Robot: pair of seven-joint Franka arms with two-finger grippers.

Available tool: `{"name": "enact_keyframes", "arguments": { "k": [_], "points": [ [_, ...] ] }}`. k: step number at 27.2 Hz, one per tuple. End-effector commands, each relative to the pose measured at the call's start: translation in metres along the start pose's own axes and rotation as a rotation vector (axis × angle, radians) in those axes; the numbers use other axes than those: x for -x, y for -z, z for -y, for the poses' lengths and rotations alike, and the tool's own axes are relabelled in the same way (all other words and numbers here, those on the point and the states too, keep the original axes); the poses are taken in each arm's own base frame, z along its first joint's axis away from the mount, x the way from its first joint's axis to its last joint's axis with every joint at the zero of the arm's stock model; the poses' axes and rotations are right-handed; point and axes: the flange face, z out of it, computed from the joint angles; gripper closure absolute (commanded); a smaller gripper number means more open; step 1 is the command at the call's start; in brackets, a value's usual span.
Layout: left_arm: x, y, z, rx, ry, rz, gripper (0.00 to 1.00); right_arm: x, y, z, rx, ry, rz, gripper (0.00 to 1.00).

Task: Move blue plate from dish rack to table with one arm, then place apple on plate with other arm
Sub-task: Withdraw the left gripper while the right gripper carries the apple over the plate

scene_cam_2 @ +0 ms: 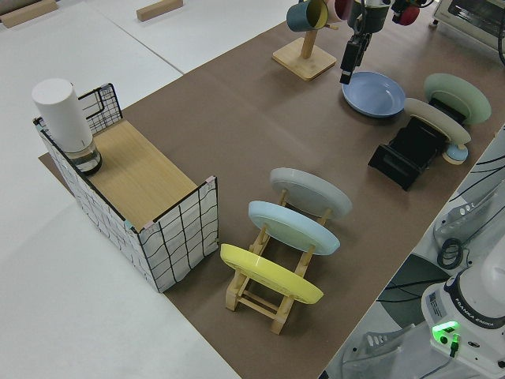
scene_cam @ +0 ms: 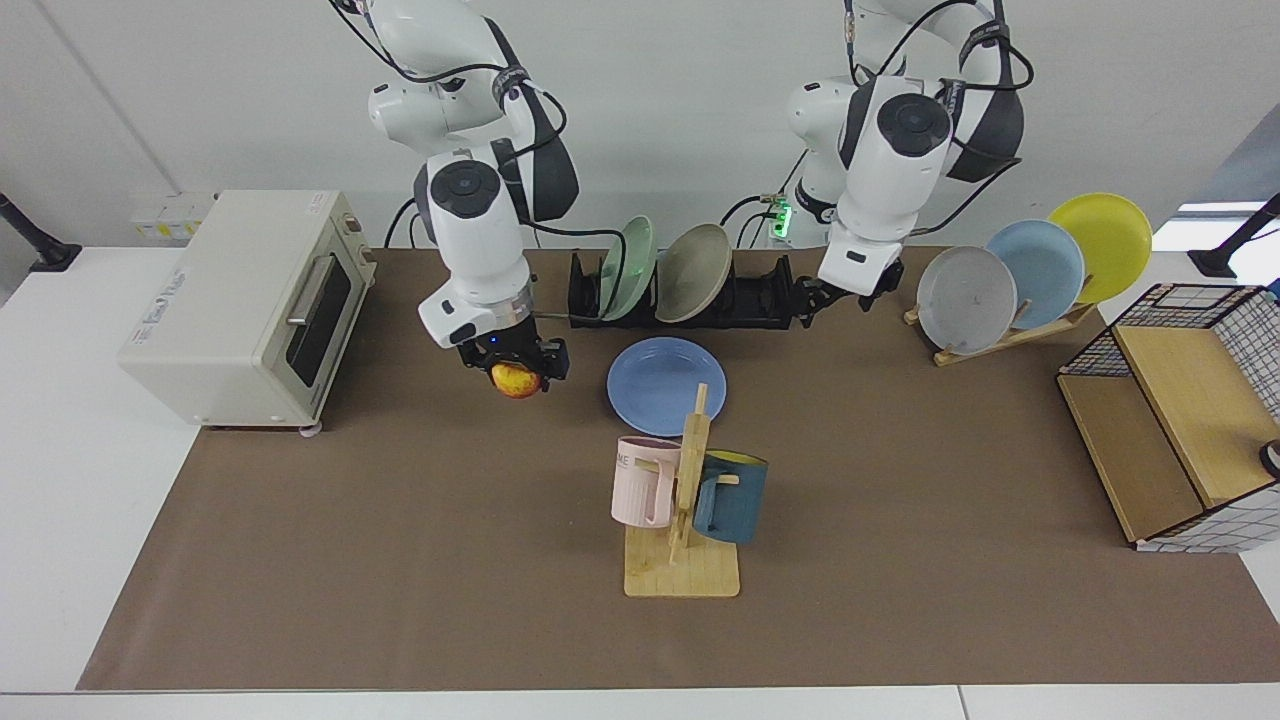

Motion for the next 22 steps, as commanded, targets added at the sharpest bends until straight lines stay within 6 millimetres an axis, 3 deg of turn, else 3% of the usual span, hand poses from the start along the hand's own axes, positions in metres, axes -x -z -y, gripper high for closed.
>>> {"name": "enact_keyframes", "arguments": {
  "k": [1, 7, 12, 14, 16, 22],
  "points": [
    [-0.012, 0.005, 0.019, 0.002, 0.016, 0.002, 0.0, -0.001, -0.013, 0.033, 0.012, -0.049, -0.013, 1.0],
    [-0.022, 0.011, 0.032, 0.012, 0.022, -0.015, 0.0, 0.011, -0.036, 0.091, 0.023, -0.116, -0.012, 1.0],
    [-0.029, 0.012, 0.059, 0.001, -0.016, 0.022, 0.0, 0.02, -0.056, 0.133, 0.03, -0.164, -0.026, 1.0],
    [-0.031, 0.023, 0.072, -0.005, -0.019, 0.039, 0.0, 0.027, -0.061, 0.146, 0.017, -0.169, -0.05, 1.0],
    [-0.033, 0.036, 0.088, -0.006, -0.02, 0.051, 0.0, 0.035, -0.068, 0.158, 0.002, -0.162, -0.07, 1.0],
    [-0.053, 0.057, 0.164, 0.024, -0.067, 0.041, 0.0, 0.061, -0.094, 0.185, -0.003, -0.191, -0.078, 1.0]
  ]
}}
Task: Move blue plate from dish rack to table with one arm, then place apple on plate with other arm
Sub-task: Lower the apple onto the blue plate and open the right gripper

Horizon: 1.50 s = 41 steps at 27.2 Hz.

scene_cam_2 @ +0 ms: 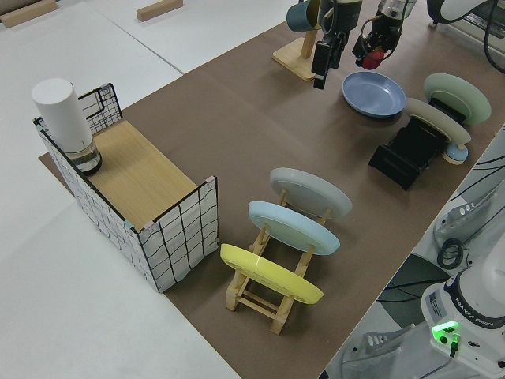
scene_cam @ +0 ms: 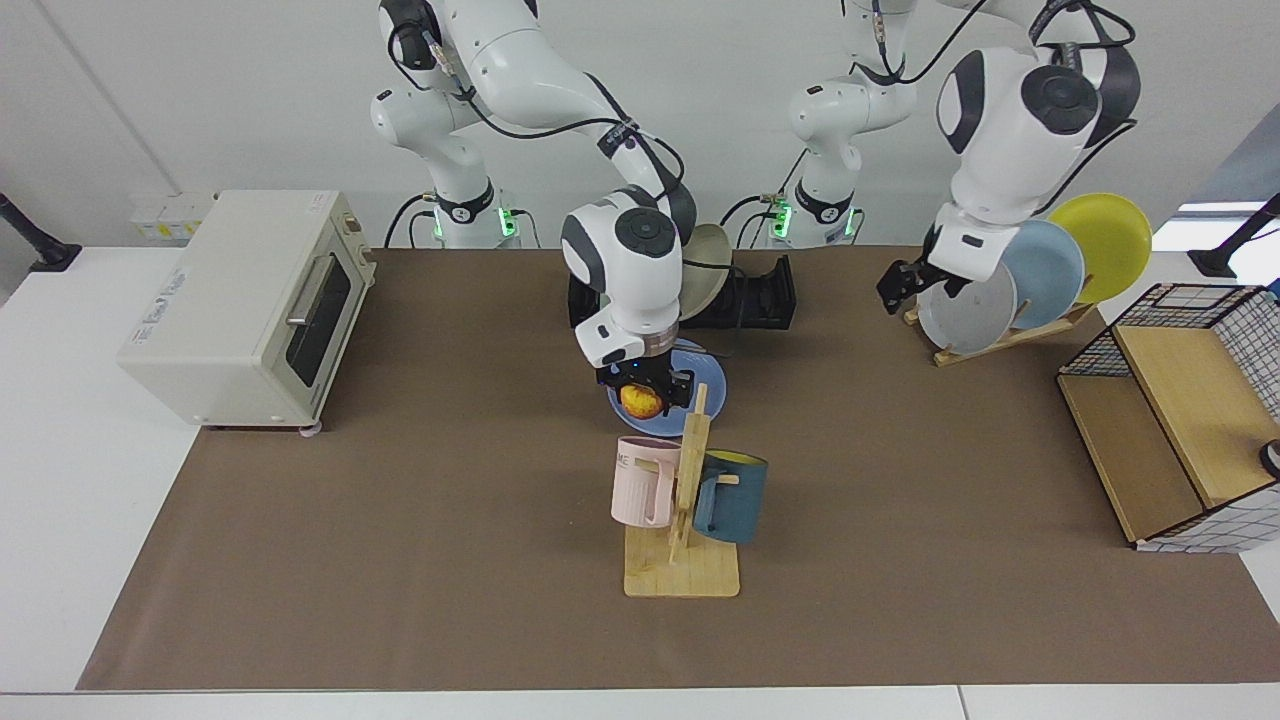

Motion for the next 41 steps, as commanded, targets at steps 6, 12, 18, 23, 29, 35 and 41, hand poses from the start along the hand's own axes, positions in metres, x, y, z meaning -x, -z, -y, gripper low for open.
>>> {"name": "enact_keyframes", "arguments": {
  "k": [6, 12, 18, 23, 29, 35, 41],
  "points": [
    [-0.007, 0.026, 0.097, 0.026, -0.141, -0.01, 0.0, 0.029, -0.021, 0.013, 0.013, -0.04, -0.024, 1.0],
    [-0.012, 0.026, 0.127, 0.034, -0.159, -0.026, 0.0, 0.053, -0.023, 0.013, 0.022, -0.054, -0.012, 1.0],
    [-0.002, 0.038, 0.119, 0.029, -0.17, -0.036, 0.0, 0.069, -0.031, 0.004, -0.003, -0.078, -0.02, 0.75],
    [0.006, 0.046, 0.088, 0.017, -0.222, -0.051, 0.0, 0.07, -0.029, 0.004, 0.009, -0.075, -0.017, 0.0],
    [0.012, 0.053, 0.066, 0.006, -0.262, -0.068, 0.0, 0.036, 0.016, -0.001, 0.002, -0.1, -0.027, 0.0],
    [0.017, 0.057, 0.062, 0.008, -0.277, -0.072, 0.0, 0.003, 0.059, -0.023, -0.011, -0.052, -0.041, 0.0],
    [0.018, 0.059, 0.062, 0.011, -0.28, -0.075, 0.0, -0.044, 0.102, -0.082, 0.017, 0.084, -0.028, 0.0]
  ]
}}
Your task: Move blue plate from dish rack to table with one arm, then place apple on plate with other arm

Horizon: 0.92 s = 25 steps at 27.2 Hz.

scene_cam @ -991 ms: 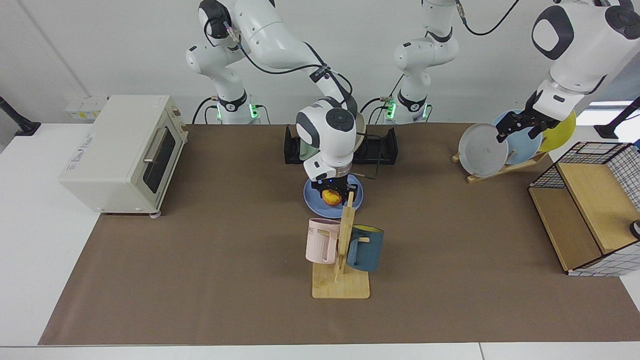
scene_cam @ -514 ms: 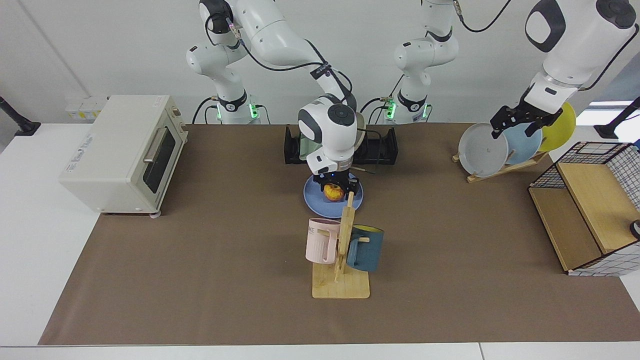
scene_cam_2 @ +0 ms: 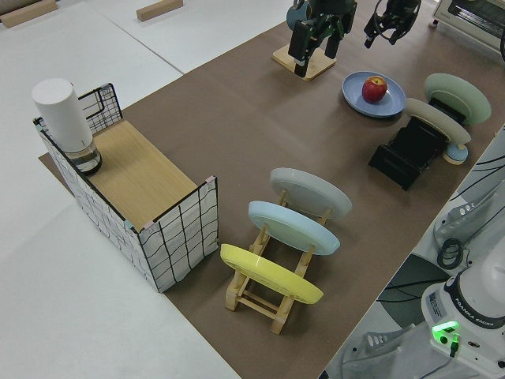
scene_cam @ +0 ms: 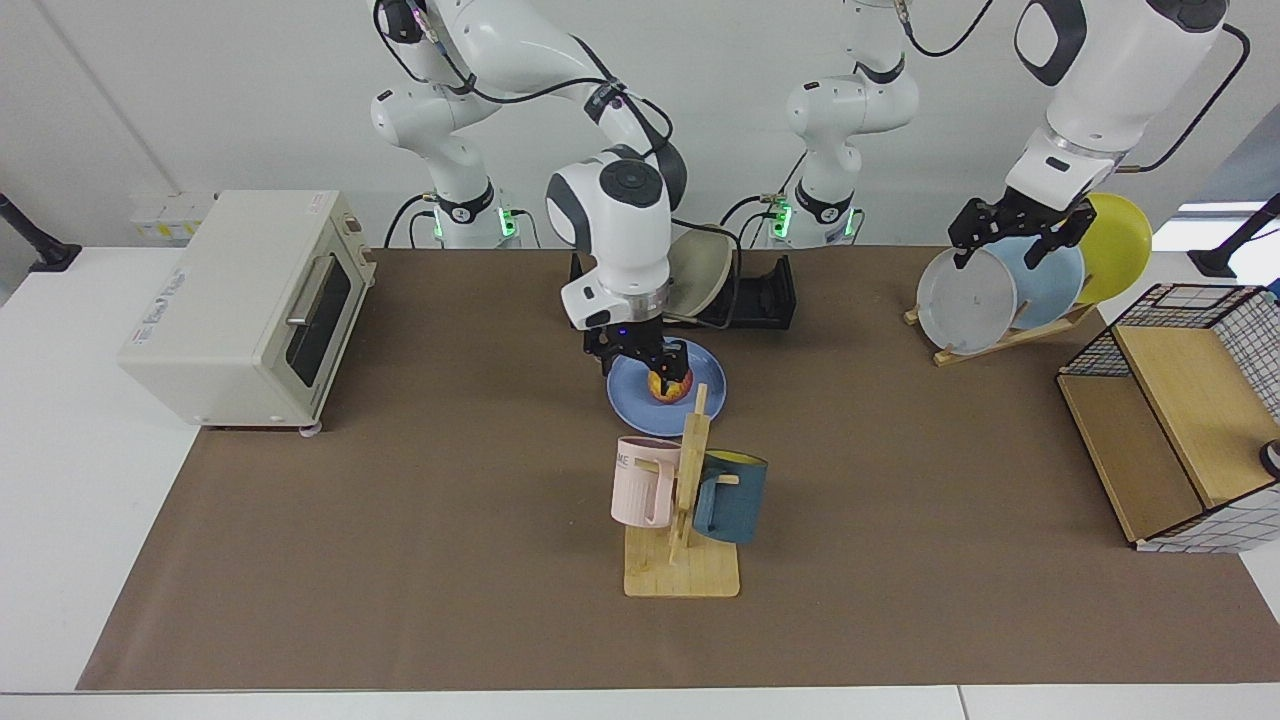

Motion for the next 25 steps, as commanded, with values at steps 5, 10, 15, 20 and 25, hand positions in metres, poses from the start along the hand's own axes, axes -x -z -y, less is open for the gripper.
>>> {"name": "enact_keyframes", "arguments": {
  "k": [5, 10, 15, 20, 25],
  "points": [
    [0.004, 0.03, -0.004, -0.021, -0.013, -0.046, 0.0, -0.072, 0.058, -0.094, 0.038, 0.213, 0.002, 0.0],
    [0.005, 0.036, -0.003, -0.021, -0.011, -0.057, 0.0, -0.107, 0.076, -0.144, 0.039, 0.302, 0.001, 0.0],
    [0.004, 0.036, -0.003, -0.022, -0.011, -0.06, 0.0, -0.143, 0.09, -0.205, 0.037, 0.401, 0.003, 0.0],
    [0.004, 0.036, -0.003, -0.022, -0.011, -0.06, 0.0, -0.165, 0.101, -0.249, 0.04, 0.47, -0.006, 0.0],
    [0.004, 0.036, -0.003, -0.022, -0.011, -0.06, 0.0, -0.163, 0.135, -0.262, 0.031, 0.469, -0.041, 0.0]
  ]
}}
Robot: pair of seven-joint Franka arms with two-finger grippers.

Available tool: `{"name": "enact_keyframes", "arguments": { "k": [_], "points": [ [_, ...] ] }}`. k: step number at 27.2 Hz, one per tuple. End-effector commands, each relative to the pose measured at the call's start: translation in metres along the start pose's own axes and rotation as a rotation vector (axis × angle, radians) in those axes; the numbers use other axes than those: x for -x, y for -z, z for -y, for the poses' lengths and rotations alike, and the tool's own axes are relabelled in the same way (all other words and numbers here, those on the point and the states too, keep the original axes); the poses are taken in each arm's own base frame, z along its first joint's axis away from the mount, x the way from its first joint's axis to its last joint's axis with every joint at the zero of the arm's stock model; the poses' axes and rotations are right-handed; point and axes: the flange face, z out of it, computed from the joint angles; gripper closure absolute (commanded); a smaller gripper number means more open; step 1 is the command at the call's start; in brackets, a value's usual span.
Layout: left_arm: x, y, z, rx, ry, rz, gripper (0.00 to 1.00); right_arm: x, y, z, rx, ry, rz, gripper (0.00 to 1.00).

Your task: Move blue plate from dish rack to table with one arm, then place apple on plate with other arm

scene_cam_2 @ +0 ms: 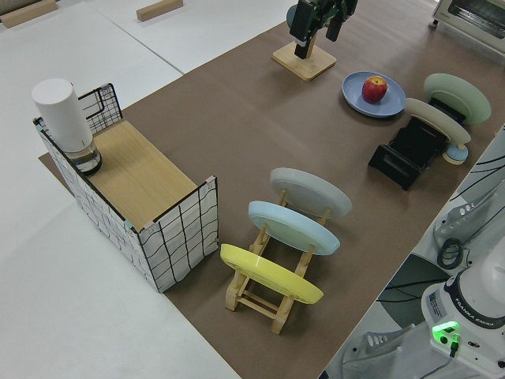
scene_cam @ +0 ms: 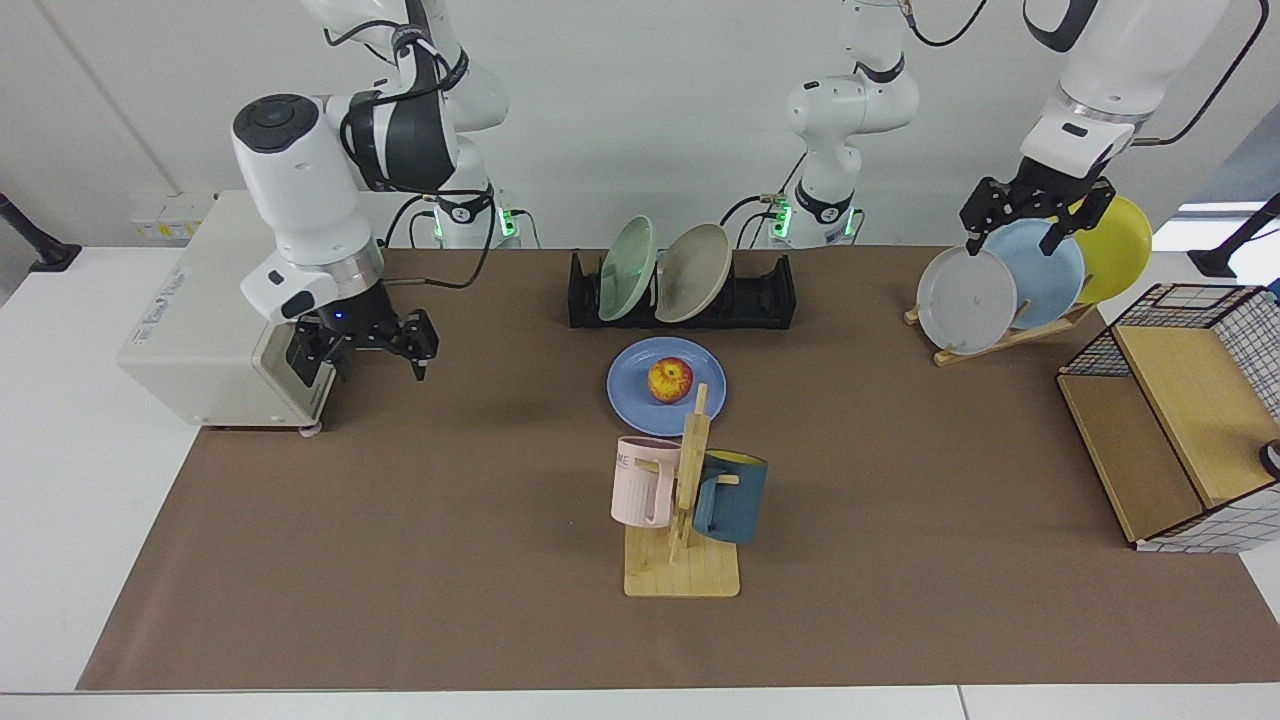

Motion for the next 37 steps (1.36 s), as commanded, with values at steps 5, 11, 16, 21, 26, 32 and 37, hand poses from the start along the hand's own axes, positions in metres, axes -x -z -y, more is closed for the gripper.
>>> {"name": "enact_keyframes", "arguments": {
  "k": [5, 11, 16, 21, 26, 32, 37],
  "points": [
    [0.001, 0.004, 0.0, -0.014, -0.006, 0.007, 0.0, 0.028, 0.053, -0.022, -0.001, 0.011, 0.018, 0.0],
    [0.001, 0.004, 0.0, -0.014, -0.006, 0.007, 0.0, 0.044, 0.081, -0.021, -0.042, 0.0, 0.021, 0.0],
    [0.001, 0.004, 0.0, -0.014, -0.006, 0.007, 0.0, 0.046, 0.08, -0.027, -0.04, -0.01, 0.033, 0.0],
    [0.001, 0.004, 0.0, -0.014, -0.006, 0.007, 0.0, 0.042, 0.073, -0.032, -0.027, -0.015, 0.031, 0.0],
    [0.001, 0.004, 0.0, -0.014, -0.006, 0.007, 0.0, 0.043, 0.065, -0.046, -0.04, -0.055, 0.045, 0.0],
    [0.002, 0.004, 0.0, -0.014, -0.006, 0.009, 0.0, 0.046, 0.065, -0.037, -0.05, -0.152, 0.059, 0.0],
    [0.001, 0.004, 0.0, -0.014, -0.006, 0.007, 0.0, 0.049, 0.062, -0.035, -0.054, -0.164, 0.071, 0.0]
  ]
}}
